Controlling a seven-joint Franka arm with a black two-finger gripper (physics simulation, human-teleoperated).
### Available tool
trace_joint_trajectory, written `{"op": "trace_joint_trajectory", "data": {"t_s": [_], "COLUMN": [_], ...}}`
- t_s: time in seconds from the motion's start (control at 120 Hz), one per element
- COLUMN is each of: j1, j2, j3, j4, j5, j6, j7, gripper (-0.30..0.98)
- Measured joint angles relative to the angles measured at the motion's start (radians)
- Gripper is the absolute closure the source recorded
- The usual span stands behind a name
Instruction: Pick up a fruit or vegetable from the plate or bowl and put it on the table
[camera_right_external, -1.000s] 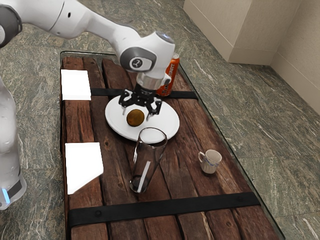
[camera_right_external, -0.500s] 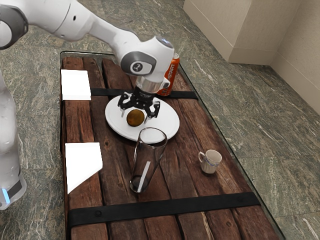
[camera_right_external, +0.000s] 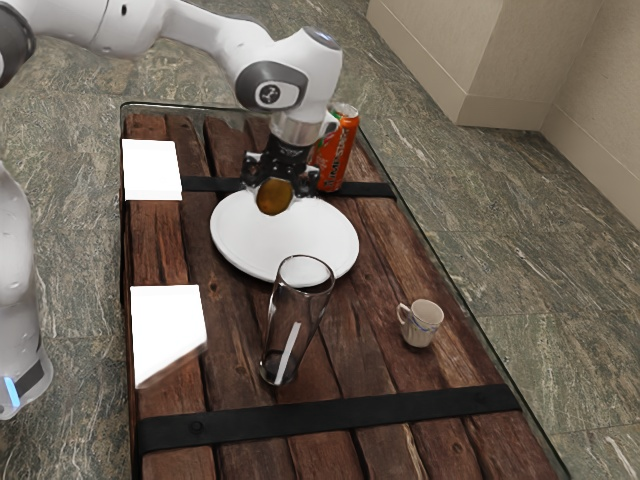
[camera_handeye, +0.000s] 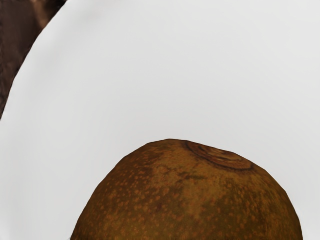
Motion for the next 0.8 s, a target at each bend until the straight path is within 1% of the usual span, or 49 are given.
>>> {"op": "trace_joint_trajectory", "data": {"t_s": [0.1,0.217,0.283,0.358,0.433,0.483,0.517,0.6,0.733,0.767,0.8], "j1": [0.003,0.004,0.003,0.004,0.004,0.003,0.002,0.003,0.003,0.005,0.009], "j2": [-0.033,-0.052,-0.041,0.01,0.076,0.098,0.104,0.109,0.106,0.103,0.099], "j3": [0.108,0.238,0.299,0.352,0.368,0.371,0.372,0.374,0.373,0.359,0.325], "j4": [0.011,0.026,0.044,0.085,0.133,0.147,0.15,0.153,0.147,0.144,0.144], "j5": [0.039,0.097,0.129,0.151,0.162,0.166,0.158,0.14,0.127,0.124,0.123], "j6": [-0.063,-0.125,-0.145,-0.143,-0.131,-0.122,-0.116,-0.101,-0.077,-0.066,-0.06], "j7": [-0.017,-0.035,-0.04,-0.036,-0.027,-0.021,-0.017,-0.009,0.003,0.006,0.008], "gripper": [0.36,0.39,0.37,0.37,0.36,0.35,0.26,0.14,0.06,0.04,0.03]}}
